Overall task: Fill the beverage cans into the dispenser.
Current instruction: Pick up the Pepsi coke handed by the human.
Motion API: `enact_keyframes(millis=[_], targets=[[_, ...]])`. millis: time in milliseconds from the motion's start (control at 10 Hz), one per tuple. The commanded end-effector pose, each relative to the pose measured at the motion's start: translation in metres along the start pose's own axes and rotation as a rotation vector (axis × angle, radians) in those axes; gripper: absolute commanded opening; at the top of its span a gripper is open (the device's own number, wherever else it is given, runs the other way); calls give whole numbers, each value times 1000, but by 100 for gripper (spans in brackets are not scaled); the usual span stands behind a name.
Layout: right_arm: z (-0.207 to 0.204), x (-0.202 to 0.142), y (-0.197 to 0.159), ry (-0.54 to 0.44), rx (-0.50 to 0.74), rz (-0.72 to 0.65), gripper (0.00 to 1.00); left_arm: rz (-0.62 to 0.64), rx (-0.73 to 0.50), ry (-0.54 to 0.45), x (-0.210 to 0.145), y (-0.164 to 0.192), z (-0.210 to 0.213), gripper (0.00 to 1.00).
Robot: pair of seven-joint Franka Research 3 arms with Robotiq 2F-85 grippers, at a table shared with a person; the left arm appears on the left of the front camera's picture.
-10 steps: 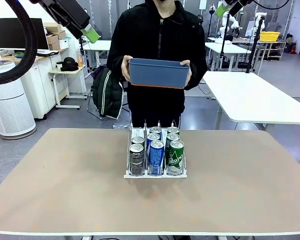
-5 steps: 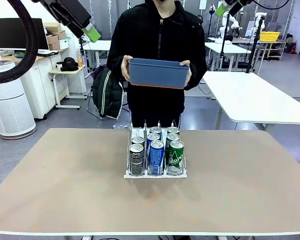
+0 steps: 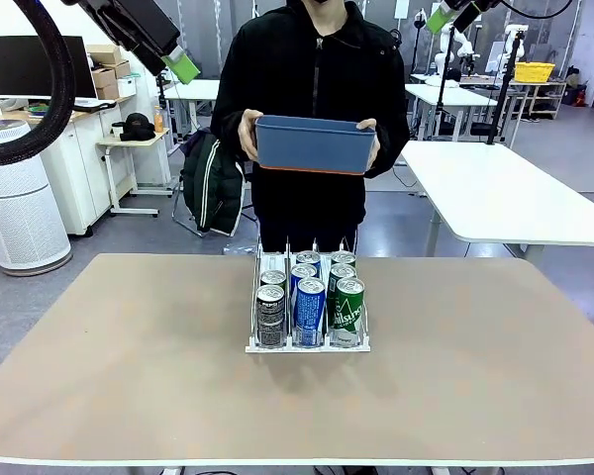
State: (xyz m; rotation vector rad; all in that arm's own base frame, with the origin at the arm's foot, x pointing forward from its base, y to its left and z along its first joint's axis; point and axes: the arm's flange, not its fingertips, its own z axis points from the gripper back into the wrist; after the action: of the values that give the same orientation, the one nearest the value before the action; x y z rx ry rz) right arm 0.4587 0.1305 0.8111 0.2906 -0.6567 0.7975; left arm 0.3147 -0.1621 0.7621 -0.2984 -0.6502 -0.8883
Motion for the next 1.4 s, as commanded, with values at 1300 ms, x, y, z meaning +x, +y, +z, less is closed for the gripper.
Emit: enact_keyframes(millis=[1300], targets=[[0, -2, 1, 4, 2, -2, 100, 7, -1, 2, -5, 0, -1, 100]])
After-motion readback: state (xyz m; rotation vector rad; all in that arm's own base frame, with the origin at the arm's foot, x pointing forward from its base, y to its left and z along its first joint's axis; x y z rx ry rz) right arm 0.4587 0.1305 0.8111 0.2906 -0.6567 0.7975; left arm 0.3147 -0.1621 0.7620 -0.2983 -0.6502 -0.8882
